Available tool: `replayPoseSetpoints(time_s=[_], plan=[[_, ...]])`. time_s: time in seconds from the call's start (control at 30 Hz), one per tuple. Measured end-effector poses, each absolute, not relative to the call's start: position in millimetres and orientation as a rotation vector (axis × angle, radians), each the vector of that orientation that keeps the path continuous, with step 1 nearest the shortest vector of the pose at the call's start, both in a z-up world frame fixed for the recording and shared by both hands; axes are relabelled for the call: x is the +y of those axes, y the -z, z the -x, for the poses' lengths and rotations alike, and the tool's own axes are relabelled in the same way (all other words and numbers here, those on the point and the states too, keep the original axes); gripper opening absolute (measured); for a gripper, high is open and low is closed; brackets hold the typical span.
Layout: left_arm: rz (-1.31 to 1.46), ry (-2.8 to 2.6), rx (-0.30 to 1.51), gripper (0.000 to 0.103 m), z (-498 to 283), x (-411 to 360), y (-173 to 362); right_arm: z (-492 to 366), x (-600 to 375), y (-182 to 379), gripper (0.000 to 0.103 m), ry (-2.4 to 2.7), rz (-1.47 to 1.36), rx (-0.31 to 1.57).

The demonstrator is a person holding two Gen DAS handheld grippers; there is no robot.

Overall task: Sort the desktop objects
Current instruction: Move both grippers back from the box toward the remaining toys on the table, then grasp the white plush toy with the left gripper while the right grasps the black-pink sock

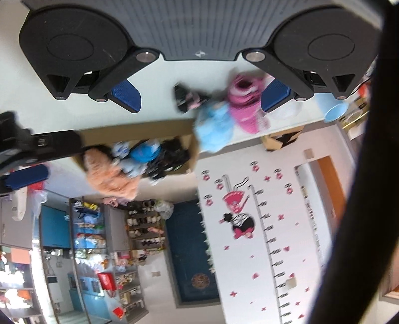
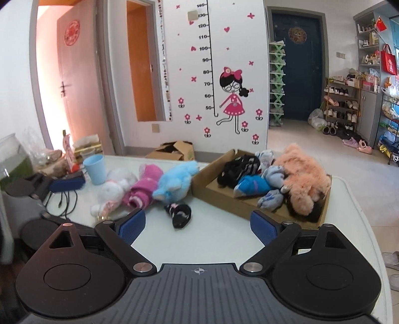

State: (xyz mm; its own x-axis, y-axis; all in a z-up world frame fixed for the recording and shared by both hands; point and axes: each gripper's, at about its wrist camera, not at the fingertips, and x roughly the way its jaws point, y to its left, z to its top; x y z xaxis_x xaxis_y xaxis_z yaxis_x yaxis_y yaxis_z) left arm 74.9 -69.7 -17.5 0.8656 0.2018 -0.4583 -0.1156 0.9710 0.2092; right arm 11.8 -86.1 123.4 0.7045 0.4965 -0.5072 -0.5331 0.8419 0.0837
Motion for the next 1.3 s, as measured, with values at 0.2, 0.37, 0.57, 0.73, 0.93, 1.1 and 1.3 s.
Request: replayPoseSetpoints(time_s=[0.2, 0.37, 0.57, 0.73, 0.93, 1.1, 1.3], plan=[[-0.128, -0.280, 0.570, 0.102, -81, 0, 29, -20, -66, -92, 0.096, -0.594, 0.057, 0.586], [-0.123, -0.349, 0.576, 0.102, -100, 32, 33, -36, -40, -69, 0.096, -0.626, 0.070, 0.607], [-0.119, -0.419, 0.553, 0.102, -122, 49, 43, -59, -4, -43, 0.096, -0.715, 0.196, 0.578], [-0.079, -0.455, 0.568, 0.102, -135, 62, 52, -78, 10, -27, 0.094, -0.758, 0.221, 0.593], [-0.040, -0.474, 0.618, 0.102, -144, 75, 59, -93, 20, -16, 0.094, -0.784, 0.229, 0.594], [-0.047, -0.459, 0.670, 0.102, -152, 79, 61, -104, 29, -12, 0.094, -0.805, 0.261, 0.580], [-0.022, -0.436, 0.679, 0.102, -151, 82, 58, -123, 42, -7, 0.093, -0.828, 0.275, 0.585]])
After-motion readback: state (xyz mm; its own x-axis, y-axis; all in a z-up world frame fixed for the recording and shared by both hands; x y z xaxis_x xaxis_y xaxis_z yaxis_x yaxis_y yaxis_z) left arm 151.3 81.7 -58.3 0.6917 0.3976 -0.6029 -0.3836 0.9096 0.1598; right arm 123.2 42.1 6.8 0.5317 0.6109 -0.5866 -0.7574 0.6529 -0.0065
